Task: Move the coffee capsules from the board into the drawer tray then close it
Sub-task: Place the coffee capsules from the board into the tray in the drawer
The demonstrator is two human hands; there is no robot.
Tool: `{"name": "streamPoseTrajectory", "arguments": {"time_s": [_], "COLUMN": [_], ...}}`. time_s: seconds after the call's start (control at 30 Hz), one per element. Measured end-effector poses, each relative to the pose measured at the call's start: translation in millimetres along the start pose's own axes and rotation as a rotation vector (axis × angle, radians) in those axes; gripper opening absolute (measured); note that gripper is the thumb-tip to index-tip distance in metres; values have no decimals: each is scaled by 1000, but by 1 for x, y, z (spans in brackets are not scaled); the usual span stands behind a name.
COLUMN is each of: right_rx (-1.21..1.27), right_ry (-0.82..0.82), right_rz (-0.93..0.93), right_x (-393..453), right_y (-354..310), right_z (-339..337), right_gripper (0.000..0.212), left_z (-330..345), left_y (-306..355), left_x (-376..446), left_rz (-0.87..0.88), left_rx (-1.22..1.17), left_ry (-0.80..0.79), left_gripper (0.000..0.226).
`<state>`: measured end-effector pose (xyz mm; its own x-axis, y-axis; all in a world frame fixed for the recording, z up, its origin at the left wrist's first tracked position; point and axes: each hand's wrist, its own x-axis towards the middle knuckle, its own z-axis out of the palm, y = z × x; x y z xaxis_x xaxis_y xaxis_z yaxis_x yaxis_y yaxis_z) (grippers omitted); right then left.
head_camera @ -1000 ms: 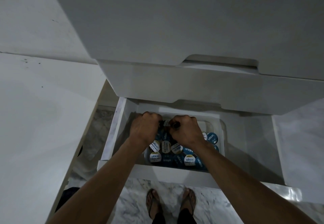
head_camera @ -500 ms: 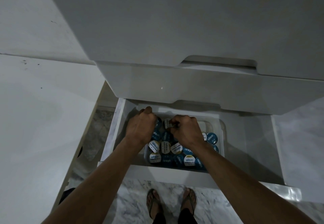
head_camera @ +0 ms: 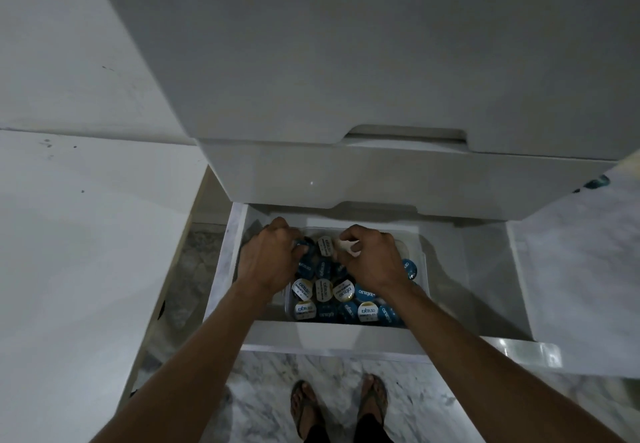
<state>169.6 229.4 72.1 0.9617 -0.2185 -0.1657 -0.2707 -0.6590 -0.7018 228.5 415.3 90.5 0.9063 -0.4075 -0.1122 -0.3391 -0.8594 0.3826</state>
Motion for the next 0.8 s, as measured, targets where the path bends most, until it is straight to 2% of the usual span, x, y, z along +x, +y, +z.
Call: {"name": "streamPoseTrajectory", "arguments": {"time_s": [0.2, 0.47, 0.6, 0.8], "right_rx": [165, 319, 306, 271], "right_ry": [159, 300, 371, 450], "right_rz": [-8, 22, 29, 62], "right_x": [-32, -84, -120, -180], "right_y": [-16, 6, 52, 165], "right_z": [-35, -107, -169, -271], "right_gripper": [41, 41, 40, 37], "left_z": [-23, -32, -17, 44], "left_y": [21, 117, 195, 336], "left_x": [-13, -33, -41, -50], "left_rz": [30, 66, 133, 182], "left_rx": [-191, -425, -499, -587], "left_ry": [122, 159, 154, 82], "left_gripper": [27, 42, 42, 34]}}
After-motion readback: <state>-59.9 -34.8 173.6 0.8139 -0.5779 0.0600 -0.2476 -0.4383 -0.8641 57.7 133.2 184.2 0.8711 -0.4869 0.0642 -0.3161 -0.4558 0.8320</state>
